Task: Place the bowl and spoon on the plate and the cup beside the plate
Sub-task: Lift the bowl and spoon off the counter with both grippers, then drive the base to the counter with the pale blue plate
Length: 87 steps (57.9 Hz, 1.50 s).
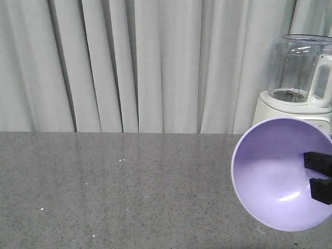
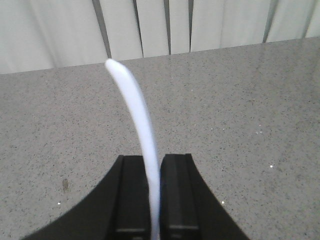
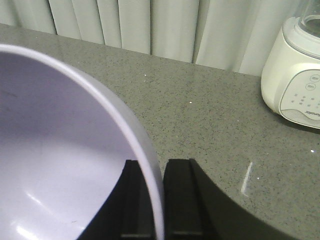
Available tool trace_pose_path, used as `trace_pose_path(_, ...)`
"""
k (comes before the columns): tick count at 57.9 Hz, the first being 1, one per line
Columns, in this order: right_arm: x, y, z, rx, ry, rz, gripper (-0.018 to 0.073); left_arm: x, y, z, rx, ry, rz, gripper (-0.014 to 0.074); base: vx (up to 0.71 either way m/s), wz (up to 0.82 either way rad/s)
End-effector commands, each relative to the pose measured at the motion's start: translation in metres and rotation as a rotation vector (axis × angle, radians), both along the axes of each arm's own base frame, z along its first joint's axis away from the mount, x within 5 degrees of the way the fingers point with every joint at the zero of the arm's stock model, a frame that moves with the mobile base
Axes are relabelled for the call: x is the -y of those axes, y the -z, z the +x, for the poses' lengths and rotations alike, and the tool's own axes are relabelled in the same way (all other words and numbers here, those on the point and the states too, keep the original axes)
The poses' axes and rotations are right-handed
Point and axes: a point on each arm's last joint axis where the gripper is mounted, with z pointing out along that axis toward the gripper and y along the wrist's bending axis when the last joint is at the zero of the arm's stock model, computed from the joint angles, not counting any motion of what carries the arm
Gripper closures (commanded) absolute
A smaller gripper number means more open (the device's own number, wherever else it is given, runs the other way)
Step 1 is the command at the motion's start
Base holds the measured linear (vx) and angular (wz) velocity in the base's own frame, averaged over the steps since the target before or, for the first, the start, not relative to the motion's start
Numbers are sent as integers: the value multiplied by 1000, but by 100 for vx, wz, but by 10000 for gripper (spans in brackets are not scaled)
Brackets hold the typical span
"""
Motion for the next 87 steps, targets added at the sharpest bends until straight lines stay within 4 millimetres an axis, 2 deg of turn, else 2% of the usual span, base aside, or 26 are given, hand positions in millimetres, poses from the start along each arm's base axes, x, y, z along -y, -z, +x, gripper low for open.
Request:
trace_pose_path(1, 1, -20, -2, 127, 16, 26, 571, 0, -17, -2, 118, 10, -19, 603, -13, 2)
trace_pose_path(46, 1, -20, -2, 127, 16, 26, 571, 0, -17, -2, 118, 10, -19, 603, -12, 1)
trace_pose_path(87, 1, -20, -2, 127, 16, 26, 571, 0, -17, -2, 119, 10, -19, 603, -5, -40)
